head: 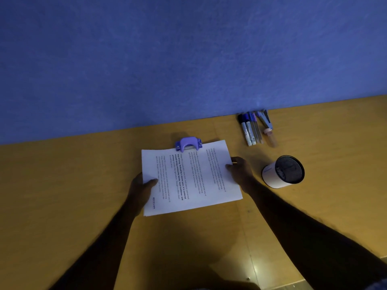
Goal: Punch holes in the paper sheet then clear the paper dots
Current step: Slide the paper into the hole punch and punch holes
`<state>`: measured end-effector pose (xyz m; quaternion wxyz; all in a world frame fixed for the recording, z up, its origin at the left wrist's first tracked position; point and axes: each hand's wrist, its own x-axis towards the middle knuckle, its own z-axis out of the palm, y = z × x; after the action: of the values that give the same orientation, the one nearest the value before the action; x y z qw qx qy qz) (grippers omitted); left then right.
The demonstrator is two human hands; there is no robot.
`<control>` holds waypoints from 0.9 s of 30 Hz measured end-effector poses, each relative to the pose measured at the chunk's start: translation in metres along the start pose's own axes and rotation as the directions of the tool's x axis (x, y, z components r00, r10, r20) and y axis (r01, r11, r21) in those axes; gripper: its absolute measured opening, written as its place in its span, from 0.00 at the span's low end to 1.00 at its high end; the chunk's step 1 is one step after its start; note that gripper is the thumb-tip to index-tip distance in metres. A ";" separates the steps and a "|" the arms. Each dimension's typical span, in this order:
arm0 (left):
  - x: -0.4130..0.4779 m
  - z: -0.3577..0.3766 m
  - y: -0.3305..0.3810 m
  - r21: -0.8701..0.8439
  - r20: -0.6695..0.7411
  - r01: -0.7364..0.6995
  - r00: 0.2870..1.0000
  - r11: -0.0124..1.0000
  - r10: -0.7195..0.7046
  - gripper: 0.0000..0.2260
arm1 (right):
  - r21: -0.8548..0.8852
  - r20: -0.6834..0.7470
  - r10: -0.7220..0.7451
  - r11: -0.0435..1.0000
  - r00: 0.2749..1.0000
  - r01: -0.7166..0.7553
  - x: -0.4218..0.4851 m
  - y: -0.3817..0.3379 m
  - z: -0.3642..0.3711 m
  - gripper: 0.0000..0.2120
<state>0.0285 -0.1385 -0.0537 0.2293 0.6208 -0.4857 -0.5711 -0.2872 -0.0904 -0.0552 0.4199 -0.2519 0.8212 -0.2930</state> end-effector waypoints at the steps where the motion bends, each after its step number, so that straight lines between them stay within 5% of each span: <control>1: 0.001 0.001 0.000 0.001 -0.001 -0.001 1.000 1.000 0.001 0.08 | -0.005 -0.003 0.000 1.000 1.000 0.000 0.000 0.001 0.000 0.13; 12: 0.005 0.006 -0.003 0.054 -0.059 -0.072 0.995 0.996 0.075 0.02 | -0.327 -0.066 -0.248 0.921 0.966 0.214 -0.008 -0.001 0.002 0.10; 15: 0.006 0.011 -0.007 0.069 -0.122 -0.047 0.991 0.997 0.055 0.03 | -0.521 -0.102 -0.339 0.819 0.935 0.240 -0.010 -0.007 -0.001 0.14; 18: 0.007 0.014 -0.009 0.084 -0.157 -0.053 0.985 0.995 0.066 0.04 | -0.485 -0.167 -0.469 0.805 0.867 0.342 -0.010 -0.023 -0.001 0.16; 22: 0.009 0.014 -0.012 0.102 -0.168 -0.021 0.985 0.995 0.038 0.07 | -0.399 0.014 -0.591 0.736 0.806 0.547 0.005 -0.064 0.013 0.10; 27: 0.011 0.014 -0.012 0.105 -0.199 -0.015 0.979 0.994 0.036 0.09 | -0.497 0.317 -0.507 0.631 0.802 0.596 0.031 -0.115 0.047 0.15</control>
<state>0.0180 -0.1388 -0.0726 0.2519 0.6799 -0.4968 -0.4769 -0.2449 -0.2036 -0.0145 0.2729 -0.6261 0.7193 -0.1268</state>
